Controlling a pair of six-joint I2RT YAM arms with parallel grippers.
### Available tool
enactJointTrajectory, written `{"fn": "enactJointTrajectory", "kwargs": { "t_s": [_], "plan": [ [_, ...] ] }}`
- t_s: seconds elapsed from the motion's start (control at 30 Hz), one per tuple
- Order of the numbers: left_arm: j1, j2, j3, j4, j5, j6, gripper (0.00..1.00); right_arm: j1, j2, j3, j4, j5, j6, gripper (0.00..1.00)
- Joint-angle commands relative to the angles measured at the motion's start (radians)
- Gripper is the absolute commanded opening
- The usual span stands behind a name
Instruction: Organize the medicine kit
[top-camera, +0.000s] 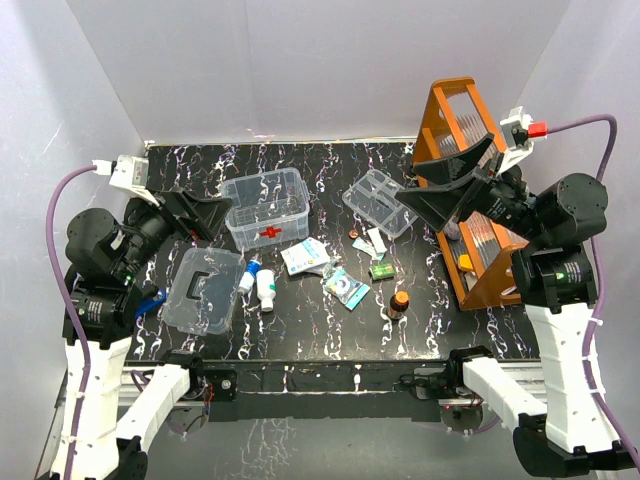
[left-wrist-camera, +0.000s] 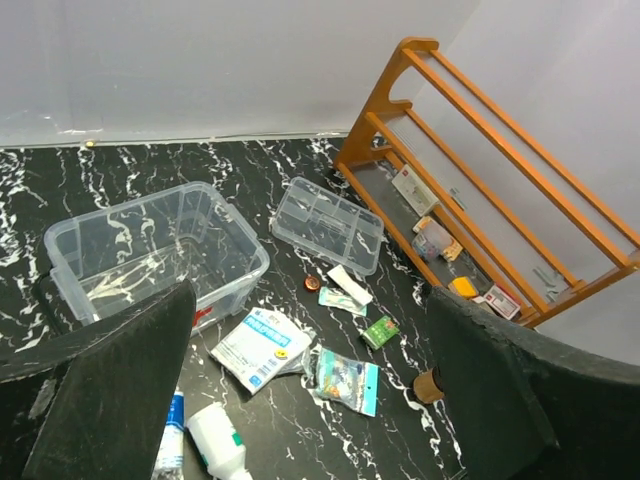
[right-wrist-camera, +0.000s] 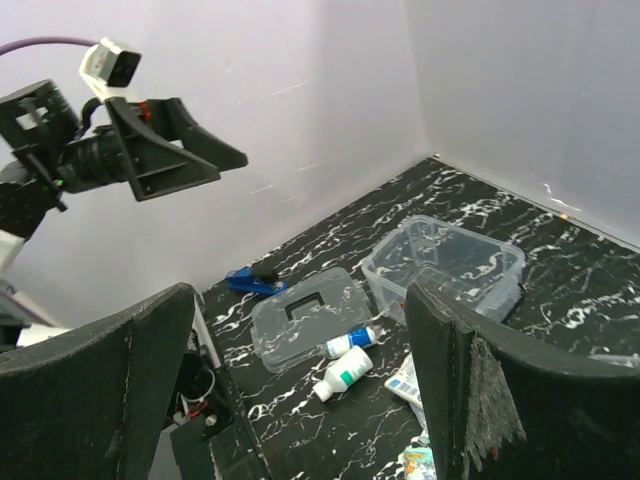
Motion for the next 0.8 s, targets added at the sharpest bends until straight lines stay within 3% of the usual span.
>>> {"fn": "enactJointTrajectory", "kwargs": {
  "t_s": [0.0, 0.43, 0.63, 0.77],
  "plan": [
    [0.009, -0.019, -0.015, 0.064, 0.068, -0.016, 0.99, 0.003, 0.009, -0.011, 0.134, -0.131, 0.035, 0.85],
    [0.012, -0.082, -0.208, 0.057, 0.183, -0.042, 0.99, 0.129, 0.120, -0.004, 0.103, -0.166, -0.063, 0.86],
    [0.012, -0.128, -0.306, 0.027, 0.210, -0.084, 0.99, 0.253, 0.207, 0.006, 0.017, -0.028, -0.163, 0.85],
    [0.012, -0.064, -0.345, -0.070, 0.196, -0.107, 0.98, 0.376, 0.267, -0.016, -0.013, 0.112, -0.208, 0.84]
  ]
}}
